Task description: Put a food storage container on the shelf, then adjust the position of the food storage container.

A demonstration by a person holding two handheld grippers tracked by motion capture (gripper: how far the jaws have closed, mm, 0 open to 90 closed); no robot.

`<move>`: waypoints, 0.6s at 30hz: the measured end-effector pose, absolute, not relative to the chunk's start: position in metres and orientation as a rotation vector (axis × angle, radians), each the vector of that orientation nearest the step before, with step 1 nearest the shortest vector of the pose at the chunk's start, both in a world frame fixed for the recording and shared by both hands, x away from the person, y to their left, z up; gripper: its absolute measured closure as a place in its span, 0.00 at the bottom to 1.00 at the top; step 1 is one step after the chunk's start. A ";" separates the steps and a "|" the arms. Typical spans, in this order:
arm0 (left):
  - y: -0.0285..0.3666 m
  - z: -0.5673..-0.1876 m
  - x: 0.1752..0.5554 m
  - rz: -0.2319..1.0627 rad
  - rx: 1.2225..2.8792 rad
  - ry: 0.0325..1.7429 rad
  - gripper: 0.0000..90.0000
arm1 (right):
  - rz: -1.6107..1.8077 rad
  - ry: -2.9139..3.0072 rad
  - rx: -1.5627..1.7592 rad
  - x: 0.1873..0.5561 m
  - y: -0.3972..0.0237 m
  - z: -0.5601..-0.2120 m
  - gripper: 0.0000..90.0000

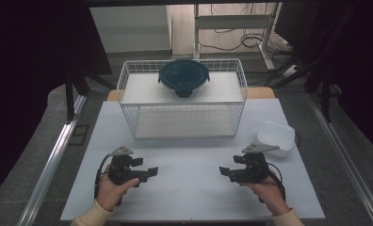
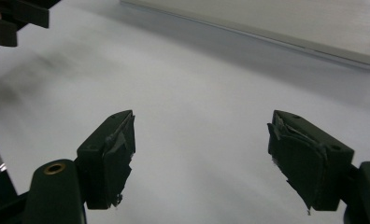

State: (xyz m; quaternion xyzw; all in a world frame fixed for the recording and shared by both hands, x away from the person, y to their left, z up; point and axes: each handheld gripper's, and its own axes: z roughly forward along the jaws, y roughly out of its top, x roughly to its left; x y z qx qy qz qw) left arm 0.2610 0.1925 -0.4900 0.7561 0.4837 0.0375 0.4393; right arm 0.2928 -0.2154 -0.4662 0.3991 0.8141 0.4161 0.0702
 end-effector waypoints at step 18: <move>0.189 -0.497 0.265 0.106 1.927 1.260 0.14 | 1.222 2.467 1.209 0.295 -0.219 -0.471 0.28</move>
